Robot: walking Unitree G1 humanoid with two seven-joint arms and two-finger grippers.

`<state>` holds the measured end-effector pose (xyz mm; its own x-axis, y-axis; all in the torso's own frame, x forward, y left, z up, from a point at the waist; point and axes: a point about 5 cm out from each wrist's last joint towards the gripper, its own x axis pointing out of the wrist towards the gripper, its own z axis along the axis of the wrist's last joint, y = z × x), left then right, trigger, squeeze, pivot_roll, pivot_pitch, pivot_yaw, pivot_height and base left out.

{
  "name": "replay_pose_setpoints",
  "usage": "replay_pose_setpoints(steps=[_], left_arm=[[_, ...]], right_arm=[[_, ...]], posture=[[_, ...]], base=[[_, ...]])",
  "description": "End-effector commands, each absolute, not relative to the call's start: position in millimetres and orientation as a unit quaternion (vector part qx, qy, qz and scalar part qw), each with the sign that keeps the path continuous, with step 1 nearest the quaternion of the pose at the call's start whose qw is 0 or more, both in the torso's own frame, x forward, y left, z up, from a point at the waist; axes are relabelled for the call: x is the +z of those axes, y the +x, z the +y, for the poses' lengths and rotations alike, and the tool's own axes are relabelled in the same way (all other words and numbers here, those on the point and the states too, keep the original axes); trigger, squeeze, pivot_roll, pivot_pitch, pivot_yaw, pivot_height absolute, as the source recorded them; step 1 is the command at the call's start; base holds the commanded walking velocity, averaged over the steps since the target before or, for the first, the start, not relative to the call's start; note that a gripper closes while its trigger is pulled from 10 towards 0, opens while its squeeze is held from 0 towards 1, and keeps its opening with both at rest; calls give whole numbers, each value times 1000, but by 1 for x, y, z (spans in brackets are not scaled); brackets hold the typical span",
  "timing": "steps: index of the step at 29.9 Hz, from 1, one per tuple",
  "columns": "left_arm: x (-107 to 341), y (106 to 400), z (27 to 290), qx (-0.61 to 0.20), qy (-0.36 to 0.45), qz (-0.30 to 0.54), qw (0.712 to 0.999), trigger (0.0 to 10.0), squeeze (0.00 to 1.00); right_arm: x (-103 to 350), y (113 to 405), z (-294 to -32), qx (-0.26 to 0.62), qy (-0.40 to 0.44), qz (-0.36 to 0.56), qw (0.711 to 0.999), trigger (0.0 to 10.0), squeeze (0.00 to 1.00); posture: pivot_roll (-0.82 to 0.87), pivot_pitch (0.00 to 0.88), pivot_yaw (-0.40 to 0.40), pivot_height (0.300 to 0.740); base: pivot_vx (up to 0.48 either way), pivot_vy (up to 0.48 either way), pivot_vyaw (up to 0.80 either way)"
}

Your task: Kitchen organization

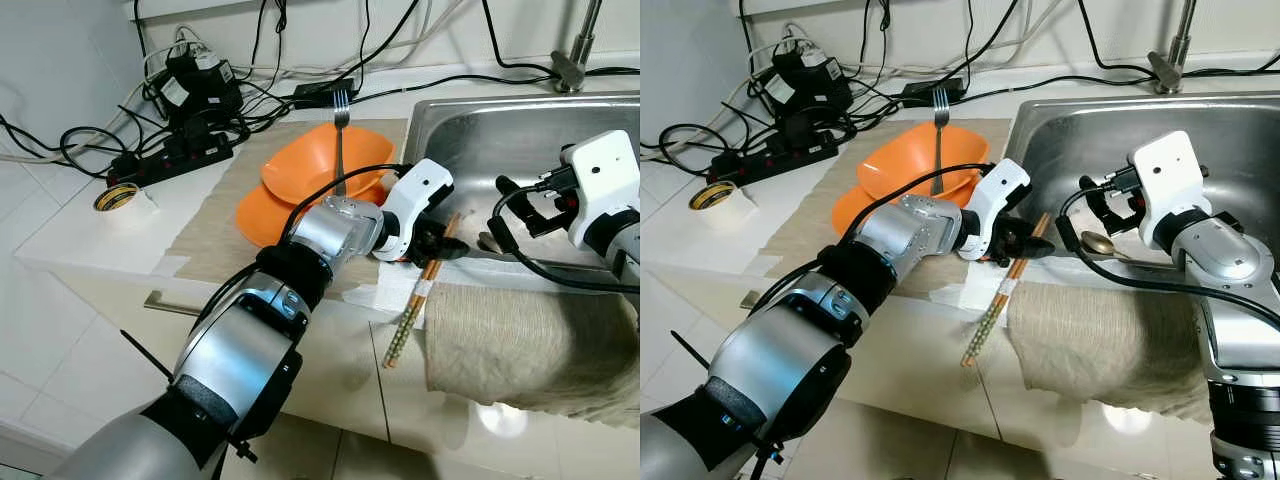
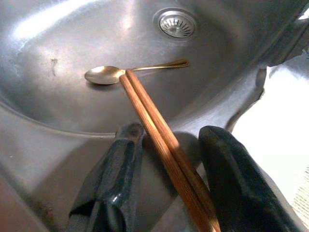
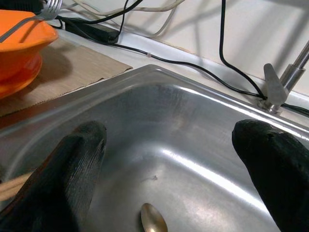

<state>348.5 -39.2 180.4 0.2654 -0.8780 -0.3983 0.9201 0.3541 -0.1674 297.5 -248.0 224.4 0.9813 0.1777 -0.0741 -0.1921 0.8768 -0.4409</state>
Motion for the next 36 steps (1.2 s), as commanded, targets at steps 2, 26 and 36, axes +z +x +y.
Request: replay_pose_setpoints(steps=[2,26,36], left_arm=[[179,348,-40,-568,42,220,792,0,0],[219,365,-37,-542,-6,130,830,0,12],[209,363,-38,-526,51,127,839,10000,1000]], right_arm=[[228,297,-242,102,-223,4,969,10000,0],[227,301,-240,103,-219,1,970,10000,0],[227,302,-238,106,-218,-1,970,10000,0]], posture=[[-133,0,219,740],[-123,0,212,740],[-121,0,210,740]], base=[[0,0,0],[0,0,0],[0,0,0]])
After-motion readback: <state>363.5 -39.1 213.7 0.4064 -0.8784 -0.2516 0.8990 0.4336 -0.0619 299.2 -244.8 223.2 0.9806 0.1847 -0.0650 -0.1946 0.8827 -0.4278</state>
